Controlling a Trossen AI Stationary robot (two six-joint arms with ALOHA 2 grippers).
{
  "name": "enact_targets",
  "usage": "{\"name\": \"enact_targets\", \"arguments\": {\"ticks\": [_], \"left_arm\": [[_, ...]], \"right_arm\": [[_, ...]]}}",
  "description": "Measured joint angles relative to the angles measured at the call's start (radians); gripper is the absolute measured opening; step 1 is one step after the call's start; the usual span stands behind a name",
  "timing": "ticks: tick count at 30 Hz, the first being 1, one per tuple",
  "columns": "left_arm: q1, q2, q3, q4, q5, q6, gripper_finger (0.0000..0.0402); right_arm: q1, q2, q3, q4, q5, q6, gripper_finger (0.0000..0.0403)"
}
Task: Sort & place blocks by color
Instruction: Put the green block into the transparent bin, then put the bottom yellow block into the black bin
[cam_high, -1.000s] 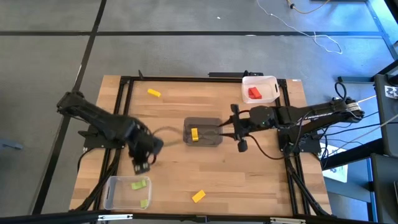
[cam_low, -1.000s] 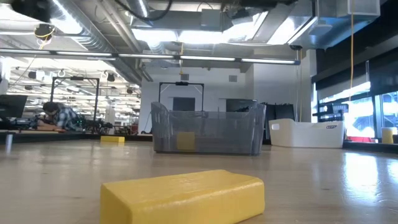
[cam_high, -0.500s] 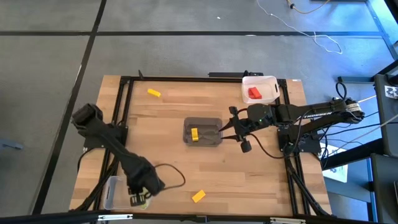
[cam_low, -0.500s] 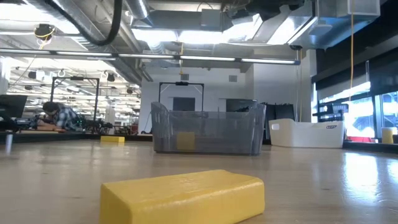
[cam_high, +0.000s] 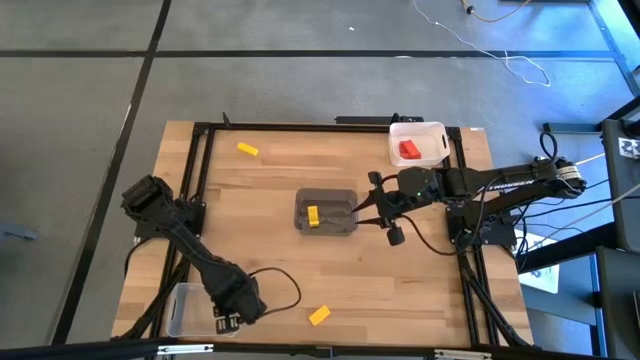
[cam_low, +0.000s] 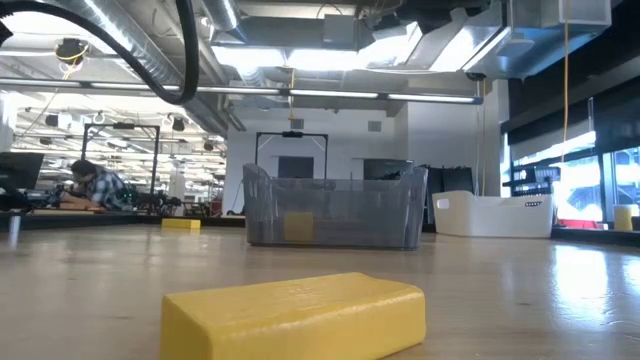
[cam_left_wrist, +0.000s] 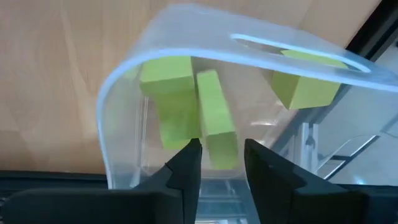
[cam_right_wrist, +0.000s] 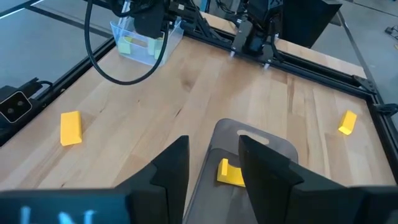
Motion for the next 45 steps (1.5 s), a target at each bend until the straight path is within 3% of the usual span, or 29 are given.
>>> {"name": "enact_targets", "arguments": {"ticks": [10,15,20,24,26,33,39,45], "left_arm": [[0.013,-0.067,0.000,-0.025,-0.018,-0.044,0.0116],[0.057,-0.219,0.001,-0.076,-0.198,-0.101,0.0115],[0.155,-0.382,0.001,-0.151,-0.392,-0.186,0.0115],[0.253,-0.474,0.002,-0.191,-0.475,-0.220,0.0115],[0.298,-0.509,0.002,-0.201,-0.502,-0.216,0.0115],[0.403,-0.551,0.002,-0.198,-0.521,-0.106,0.0115],[0.451,-0.551,0.002,-0.198,-0.521,-0.017,0.0115],[0.511,-0.551,0.001,-0.198,-0.541,0.022,0.0115]], "right_arm": [[0.000,0.000,0.000,-0.019,0.000,0.048,0.0140],[0.000,0.000,0.000,-0.053,0.010,0.085,0.0140],[0.000,0.000,0.000,-0.055,0.144,0.179,0.0140],[-0.001,0.000,0.000,-0.061,0.287,0.236,0.0140],[-0.001,0.000,0.000,-0.062,0.306,0.230,0.0140],[0.000,0.000,0.036,-0.148,0.264,0.310,0.0148],[-0.001,0.000,0.087,-0.232,0.216,0.337,0.0197],[0.002,0.000,0.107,-0.273,0.108,0.190,0.0241]]}}
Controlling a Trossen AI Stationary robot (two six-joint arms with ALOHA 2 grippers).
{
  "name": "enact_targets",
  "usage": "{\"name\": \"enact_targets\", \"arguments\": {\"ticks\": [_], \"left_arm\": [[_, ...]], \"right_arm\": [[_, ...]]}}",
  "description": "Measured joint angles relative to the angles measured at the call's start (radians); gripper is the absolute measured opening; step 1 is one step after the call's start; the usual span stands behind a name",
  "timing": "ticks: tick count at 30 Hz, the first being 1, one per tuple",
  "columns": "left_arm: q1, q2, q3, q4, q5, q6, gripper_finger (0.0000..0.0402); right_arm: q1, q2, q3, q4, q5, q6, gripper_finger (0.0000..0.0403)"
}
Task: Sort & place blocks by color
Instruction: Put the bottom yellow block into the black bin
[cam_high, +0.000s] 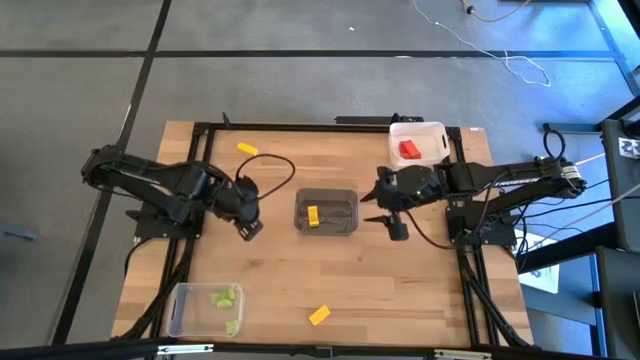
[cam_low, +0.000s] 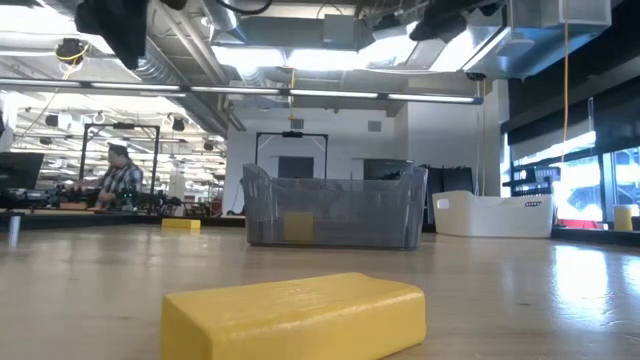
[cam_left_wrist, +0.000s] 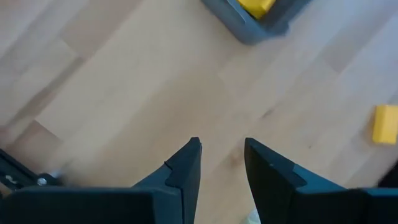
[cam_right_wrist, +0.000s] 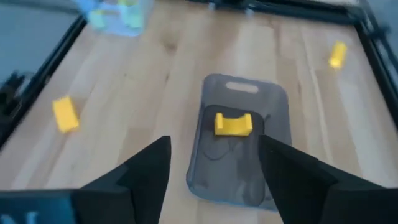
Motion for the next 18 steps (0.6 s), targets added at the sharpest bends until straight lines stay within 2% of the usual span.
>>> {"name": "enact_targets", "arguments": {"ticks": [4,12,18], "left_arm": [[0.033,0.000,0.000,0.000,-0.056,0.000,0.0115],[0.096,0.000,0.000,0.011,-0.062,-0.015,0.0115],[0.122,0.000,0.000,0.009,-0.063,-0.052,0.0115]], "right_arm": [[0.000,0.000,0.000,0.001,-0.059,-0.140,0.0244],[0.039,0.026,0.015,-0.008,-0.100,-0.230,0.0245],[0.093,0.135,0.182,-0.085,-0.081,-0.257,0.0245]]}}
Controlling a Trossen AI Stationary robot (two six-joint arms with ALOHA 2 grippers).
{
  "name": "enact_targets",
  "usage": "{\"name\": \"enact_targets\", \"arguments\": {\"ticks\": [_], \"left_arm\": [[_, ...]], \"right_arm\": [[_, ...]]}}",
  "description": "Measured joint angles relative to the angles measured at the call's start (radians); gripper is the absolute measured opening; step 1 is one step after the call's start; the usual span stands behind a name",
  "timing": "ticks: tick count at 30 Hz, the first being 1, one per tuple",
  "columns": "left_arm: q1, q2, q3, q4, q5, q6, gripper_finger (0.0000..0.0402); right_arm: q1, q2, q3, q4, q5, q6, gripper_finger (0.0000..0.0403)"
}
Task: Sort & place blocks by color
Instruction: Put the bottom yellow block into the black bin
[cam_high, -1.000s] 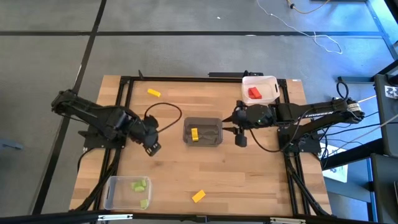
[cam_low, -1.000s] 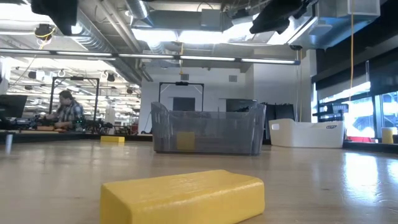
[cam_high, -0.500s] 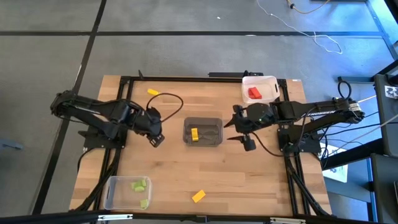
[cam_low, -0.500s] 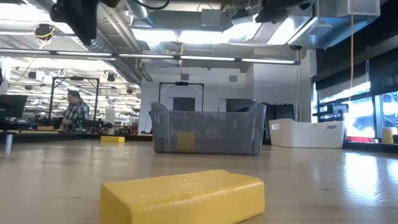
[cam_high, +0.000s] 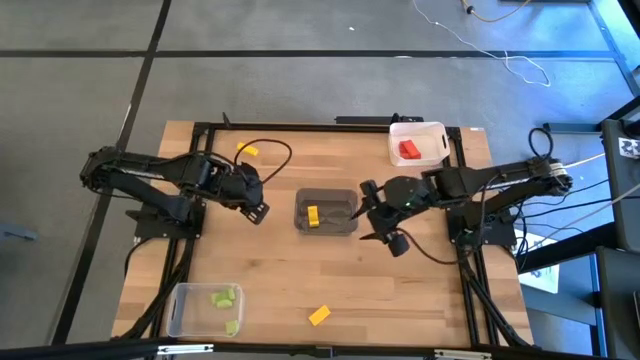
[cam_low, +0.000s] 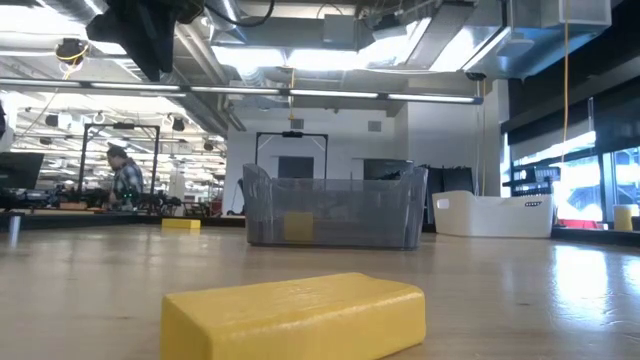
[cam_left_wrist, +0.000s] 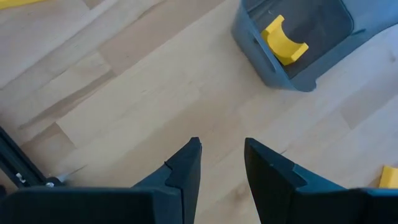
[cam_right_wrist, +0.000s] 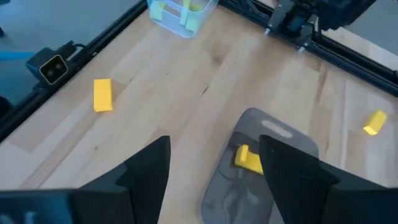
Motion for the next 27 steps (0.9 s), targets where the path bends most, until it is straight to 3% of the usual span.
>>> {"name": "enact_targets", "arguments": {"ticks": [7,11,15,27], "left_arm": [[-0.002,0.000,0.000,-0.001,0.000,0.022,0.0115],[-0.002,0.000,0.000,-0.006,0.000,0.026,0.0115],[-0.002,-0.002,0.000,-0.028,0.006,0.027,0.0115],[-0.003,-0.038,-0.001,-0.028,0.005,0.081,0.0115]], "right_arm": [[0.036,0.214,0.236,-0.200,0.007,-0.016,0.0245],[0.058,0.314,0.313,-0.216,-0.018,-0.021,0.0245],[0.087,0.398,0.362,-0.218,-0.071,-0.068,0.0245],[0.165,0.635,0.417,-0.186,-0.072,-0.062,0.0245]]}}
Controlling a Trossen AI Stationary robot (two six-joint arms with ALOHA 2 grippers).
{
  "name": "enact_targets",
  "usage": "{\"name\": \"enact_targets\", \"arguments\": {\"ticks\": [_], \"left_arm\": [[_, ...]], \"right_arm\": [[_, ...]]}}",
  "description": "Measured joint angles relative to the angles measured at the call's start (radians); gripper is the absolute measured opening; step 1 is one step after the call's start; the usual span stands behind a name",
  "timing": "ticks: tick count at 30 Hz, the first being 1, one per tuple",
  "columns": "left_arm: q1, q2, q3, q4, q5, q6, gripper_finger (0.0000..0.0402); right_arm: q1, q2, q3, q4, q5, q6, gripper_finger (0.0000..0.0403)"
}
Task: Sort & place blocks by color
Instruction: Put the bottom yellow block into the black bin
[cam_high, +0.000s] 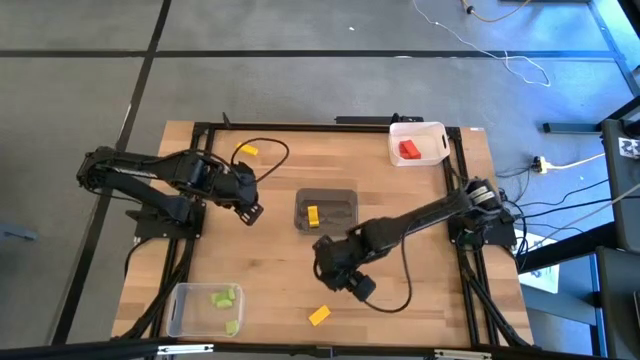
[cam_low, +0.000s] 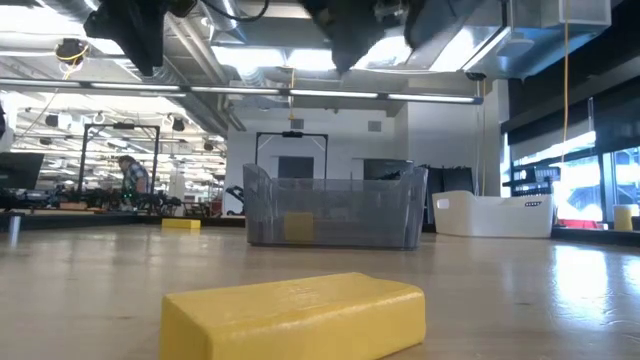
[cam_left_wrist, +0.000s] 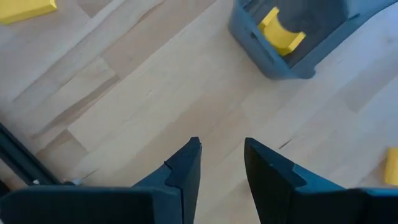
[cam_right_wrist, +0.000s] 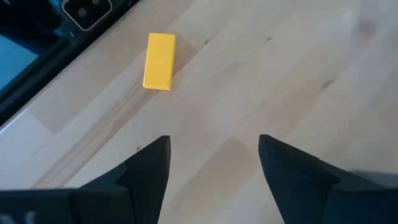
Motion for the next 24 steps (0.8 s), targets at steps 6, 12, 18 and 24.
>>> {"name": "enact_targets", "arguments": {"ticks": [6,12,18,24], "left_arm": [[-0.046,-0.032,0.002,0.098,0.074,0.129,0.0115],[-0.116,-0.041,0.001,0.228,0.200,0.297,0.0115],[-0.177,-0.042,0.000,0.271,0.186,0.337,0.0115],[-0.196,-0.042,0.000,0.284,0.176,0.333,0.0115]], "right_arm": [[0.031,0.081,0.000,0.082,-0.015,0.002,0.0245],[0.055,0.141,0.002,0.211,-0.081,0.074,0.0245],[0.077,0.205,0.001,0.239,-0.107,0.095,0.0245],[0.102,0.244,0.001,0.291,-0.120,0.075,0.0245]]}}
